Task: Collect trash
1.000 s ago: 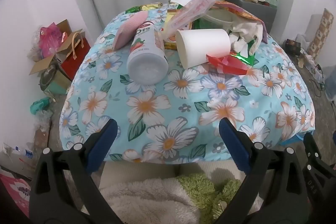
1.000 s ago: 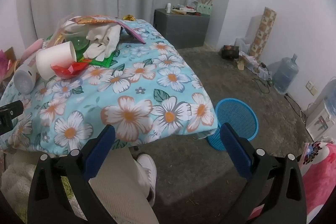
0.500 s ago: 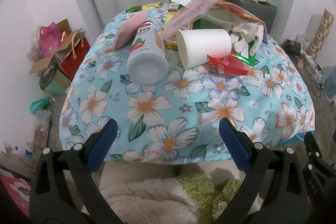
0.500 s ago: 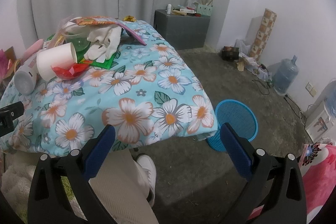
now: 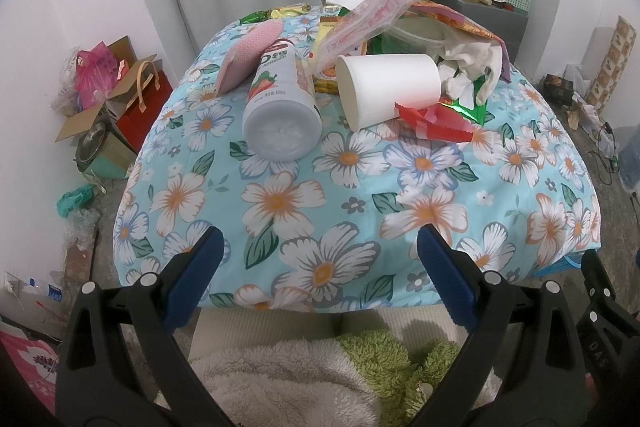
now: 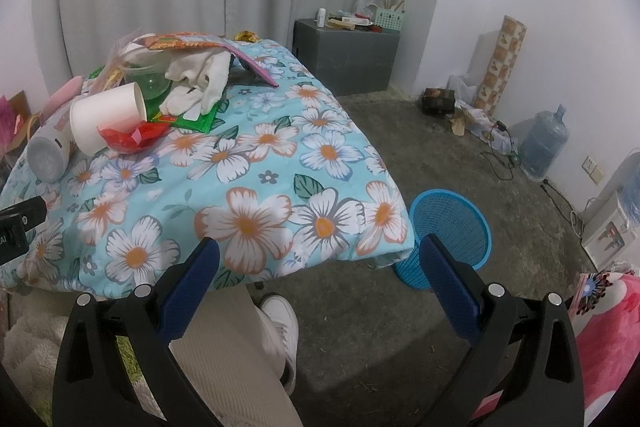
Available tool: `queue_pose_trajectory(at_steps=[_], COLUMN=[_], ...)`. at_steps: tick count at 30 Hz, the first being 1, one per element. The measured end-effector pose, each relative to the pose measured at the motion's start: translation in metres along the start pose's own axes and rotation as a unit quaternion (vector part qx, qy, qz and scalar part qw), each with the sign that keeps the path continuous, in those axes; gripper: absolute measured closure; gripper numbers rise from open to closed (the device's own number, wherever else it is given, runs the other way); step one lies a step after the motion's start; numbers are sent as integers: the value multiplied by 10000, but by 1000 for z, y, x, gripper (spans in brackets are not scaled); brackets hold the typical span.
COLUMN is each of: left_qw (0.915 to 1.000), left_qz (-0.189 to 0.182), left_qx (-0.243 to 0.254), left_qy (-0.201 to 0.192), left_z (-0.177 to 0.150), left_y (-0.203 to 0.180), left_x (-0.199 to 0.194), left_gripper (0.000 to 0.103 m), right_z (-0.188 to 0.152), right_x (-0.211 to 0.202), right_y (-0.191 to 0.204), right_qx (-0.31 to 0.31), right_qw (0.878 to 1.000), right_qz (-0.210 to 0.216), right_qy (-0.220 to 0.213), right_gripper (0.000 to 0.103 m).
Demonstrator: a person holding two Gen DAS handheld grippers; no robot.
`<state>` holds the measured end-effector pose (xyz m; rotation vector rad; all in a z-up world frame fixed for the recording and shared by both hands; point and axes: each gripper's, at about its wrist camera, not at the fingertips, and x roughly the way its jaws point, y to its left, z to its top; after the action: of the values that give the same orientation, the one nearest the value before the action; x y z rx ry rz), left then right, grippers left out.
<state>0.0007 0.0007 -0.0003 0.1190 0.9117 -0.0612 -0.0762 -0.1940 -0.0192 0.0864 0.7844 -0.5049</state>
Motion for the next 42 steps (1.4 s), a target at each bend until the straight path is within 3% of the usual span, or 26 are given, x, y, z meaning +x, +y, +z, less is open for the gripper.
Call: queue_pose_trajectory(at_steps=[34, 42], left_qw=[10000, 9995], left_qz=[1, -36], left_qx=[-3, -64], left_qy=[-11, -314], left_z=[-6, 10], left_y=[-3, 12], left_x=[3, -6], left_gripper=[10, 10], right_z=[-3, 18], right_x=[6, 6], right_y=[-4, 8], right_qx=[117, -92], right_qw=[9999, 9997], right_qz=[10, 163], right_qy=[14, -172], right_gripper=[6, 6])
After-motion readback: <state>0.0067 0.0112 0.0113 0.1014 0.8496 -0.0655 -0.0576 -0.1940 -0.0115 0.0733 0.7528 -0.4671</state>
